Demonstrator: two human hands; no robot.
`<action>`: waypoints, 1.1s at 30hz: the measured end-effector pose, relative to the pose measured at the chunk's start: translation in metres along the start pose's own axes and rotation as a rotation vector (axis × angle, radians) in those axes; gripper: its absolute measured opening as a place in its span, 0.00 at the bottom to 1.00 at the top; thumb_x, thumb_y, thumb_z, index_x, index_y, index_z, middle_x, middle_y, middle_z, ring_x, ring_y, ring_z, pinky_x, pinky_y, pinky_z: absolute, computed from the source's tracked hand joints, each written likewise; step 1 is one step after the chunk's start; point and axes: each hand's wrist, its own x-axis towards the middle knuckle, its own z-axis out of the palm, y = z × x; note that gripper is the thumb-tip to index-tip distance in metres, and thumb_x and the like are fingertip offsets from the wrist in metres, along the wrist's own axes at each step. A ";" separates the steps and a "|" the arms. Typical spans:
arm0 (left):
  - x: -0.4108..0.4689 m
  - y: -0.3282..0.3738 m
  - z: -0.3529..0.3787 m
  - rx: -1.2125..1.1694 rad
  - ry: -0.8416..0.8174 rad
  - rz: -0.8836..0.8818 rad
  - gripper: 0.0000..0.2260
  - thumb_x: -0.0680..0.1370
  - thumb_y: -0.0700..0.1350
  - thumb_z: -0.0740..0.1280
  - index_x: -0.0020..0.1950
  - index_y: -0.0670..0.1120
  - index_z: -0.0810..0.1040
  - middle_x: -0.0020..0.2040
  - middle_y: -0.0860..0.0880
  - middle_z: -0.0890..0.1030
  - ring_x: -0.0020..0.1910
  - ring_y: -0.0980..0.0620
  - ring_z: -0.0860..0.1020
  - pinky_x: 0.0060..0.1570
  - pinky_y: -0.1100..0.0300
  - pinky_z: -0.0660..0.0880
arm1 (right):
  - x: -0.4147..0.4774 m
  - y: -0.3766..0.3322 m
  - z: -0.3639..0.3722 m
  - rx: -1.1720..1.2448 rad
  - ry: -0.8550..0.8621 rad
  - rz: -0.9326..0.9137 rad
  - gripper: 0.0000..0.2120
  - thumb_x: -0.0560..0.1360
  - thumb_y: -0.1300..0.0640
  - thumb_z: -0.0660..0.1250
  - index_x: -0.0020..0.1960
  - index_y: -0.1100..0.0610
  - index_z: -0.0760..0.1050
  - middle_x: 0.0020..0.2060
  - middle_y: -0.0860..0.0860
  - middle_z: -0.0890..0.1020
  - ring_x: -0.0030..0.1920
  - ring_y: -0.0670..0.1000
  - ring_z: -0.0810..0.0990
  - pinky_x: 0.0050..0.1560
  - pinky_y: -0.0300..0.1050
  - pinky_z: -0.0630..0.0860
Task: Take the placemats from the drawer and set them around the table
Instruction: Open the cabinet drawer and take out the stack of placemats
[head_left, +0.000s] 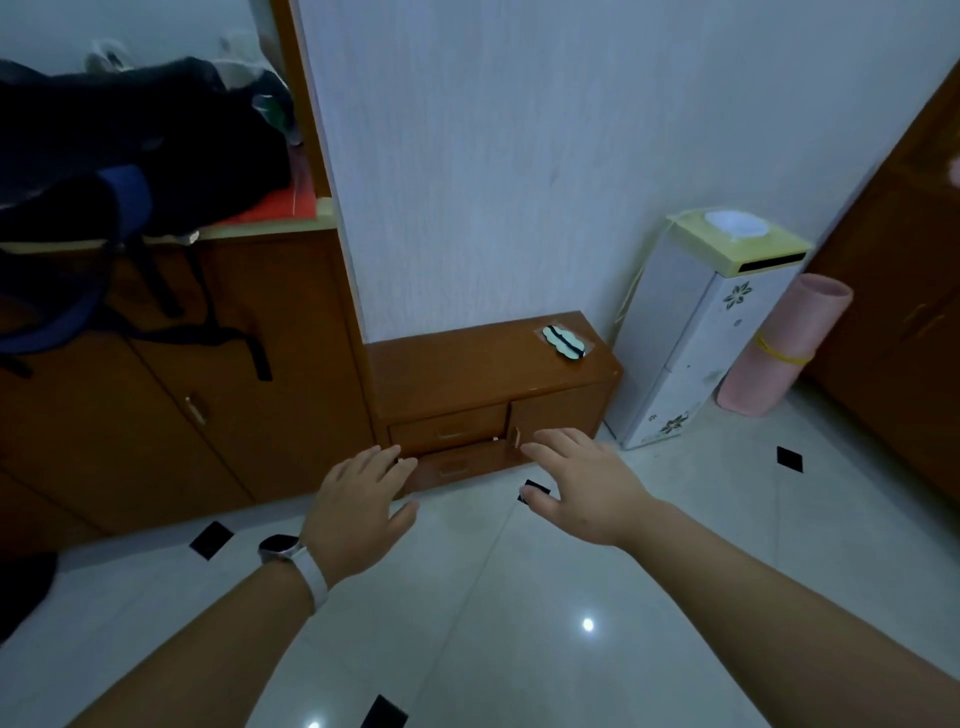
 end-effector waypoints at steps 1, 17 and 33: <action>0.008 -0.002 0.005 -0.002 -0.011 -0.004 0.25 0.75 0.59 0.56 0.65 0.49 0.77 0.65 0.47 0.78 0.65 0.44 0.75 0.59 0.45 0.73 | 0.008 0.006 0.003 0.007 -0.007 0.001 0.27 0.78 0.38 0.58 0.72 0.51 0.69 0.69 0.49 0.72 0.71 0.52 0.66 0.62 0.52 0.68; 0.182 0.005 0.093 0.054 -0.128 -0.134 0.23 0.73 0.58 0.59 0.61 0.48 0.79 0.61 0.45 0.80 0.60 0.42 0.78 0.55 0.46 0.75 | 0.192 0.145 0.099 0.164 -0.208 -0.158 0.38 0.72 0.33 0.44 0.73 0.51 0.67 0.72 0.51 0.69 0.72 0.53 0.64 0.68 0.57 0.65; 0.316 -0.073 0.356 0.096 -0.123 -0.056 0.23 0.72 0.53 0.58 0.63 0.46 0.78 0.63 0.42 0.78 0.62 0.39 0.76 0.58 0.44 0.74 | 0.307 0.197 0.371 0.212 -0.115 -0.073 0.24 0.75 0.42 0.56 0.63 0.54 0.73 0.61 0.50 0.75 0.63 0.54 0.72 0.58 0.53 0.72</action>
